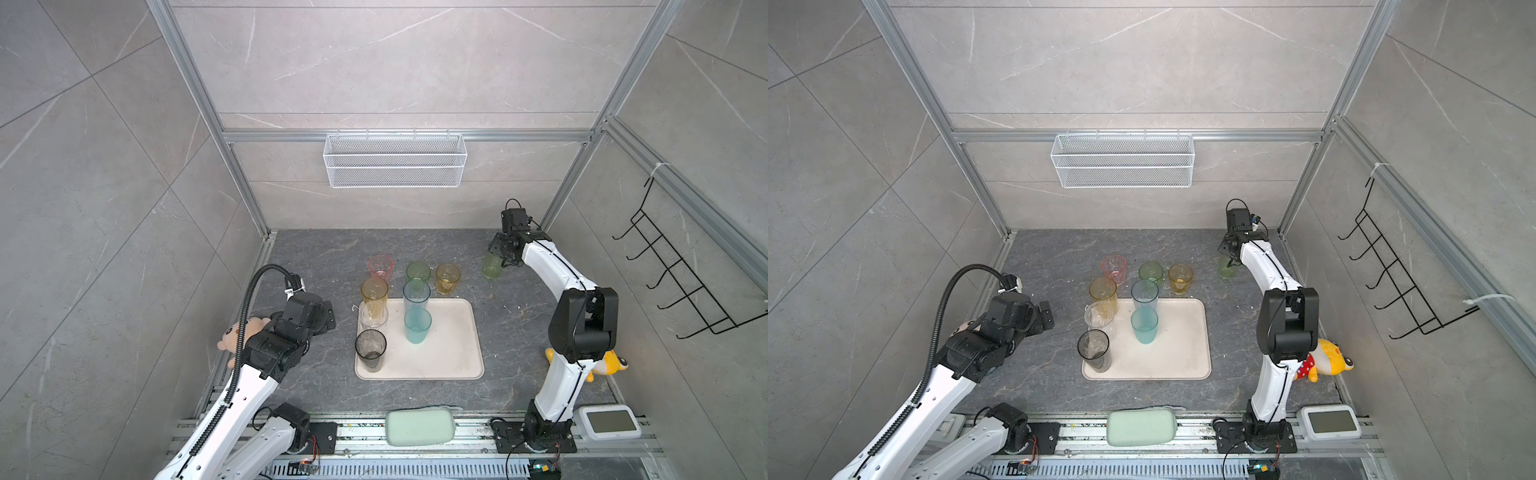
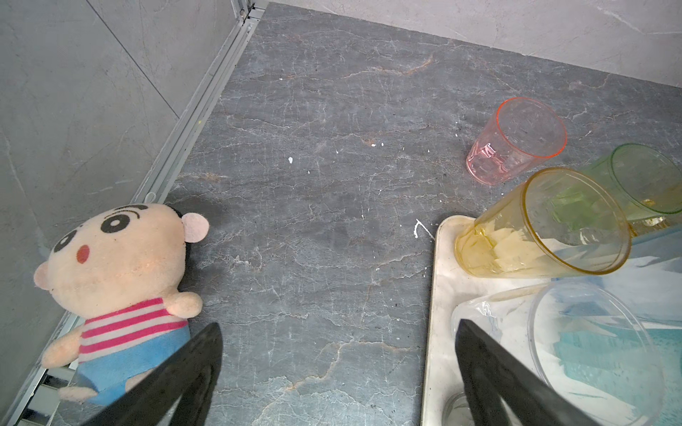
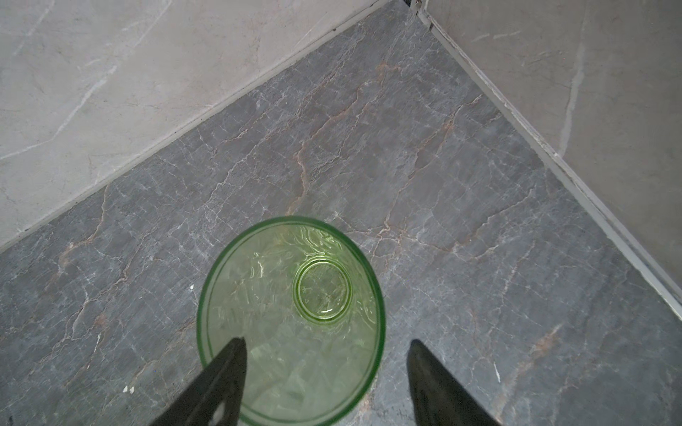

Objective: Place the glasses into the tray
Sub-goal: Pick up the glass from the top-right of the table.

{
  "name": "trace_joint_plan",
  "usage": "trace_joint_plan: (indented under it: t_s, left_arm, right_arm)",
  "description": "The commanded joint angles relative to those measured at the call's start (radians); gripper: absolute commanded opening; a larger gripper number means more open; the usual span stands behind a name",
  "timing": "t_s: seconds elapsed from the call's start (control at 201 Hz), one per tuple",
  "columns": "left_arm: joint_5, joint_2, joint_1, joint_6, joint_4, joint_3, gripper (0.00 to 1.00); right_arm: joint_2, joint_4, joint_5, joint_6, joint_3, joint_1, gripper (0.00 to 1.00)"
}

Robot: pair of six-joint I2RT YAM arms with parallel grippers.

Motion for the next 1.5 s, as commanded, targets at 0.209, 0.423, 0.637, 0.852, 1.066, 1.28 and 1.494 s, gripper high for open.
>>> trace_joint_plan:
  t_s: [0.209, 0.423, 0.637, 0.852, 1.066, 1.28, 1.494]
  left_arm:
    - [-0.021, -0.002, 0.003, -0.005, 0.008, 0.019, 0.98]
    - [-0.021, 0.000, 0.003, -0.006, 0.008, 0.016, 0.98]
    - [-0.018, 0.001, 0.003, -0.007, 0.012, 0.013, 0.98]
    - [-0.016, 0.002, 0.003, -0.008, 0.014, 0.011, 0.98]
    - [-0.013, 0.005, 0.003, -0.007, 0.016, 0.011, 0.98]
    - [-0.011, 0.003, 0.003, -0.008, 0.017, 0.008, 0.98]
    - [-0.007, 0.004, 0.003, -0.008, 0.019, 0.011, 0.98]
  right_arm:
    - [0.012, 0.007, 0.005, 0.023, 0.012, -0.019, 0.70]
    - [0.012, 0.016, -0.007, 0.031, -0.002, -0.024, 0.69]
    - [0.013, 0.028, -0.021, 0.044, -0.018, -0.031, 0.64]
    - [0.017, 0.037, -0.029, 0.049, -0.037, -0.037, 0.61]
    - [0.017, 0.045, -0.041, 0.053, -0.049, -0.039, 0.58]
    - [0.020, 0.046, -0.047, 0.055, -0.058, -0.041, 0.53]
    - [0.027, 0.050, -0.063, 0.071, -0.067, -0.042, 0.50]
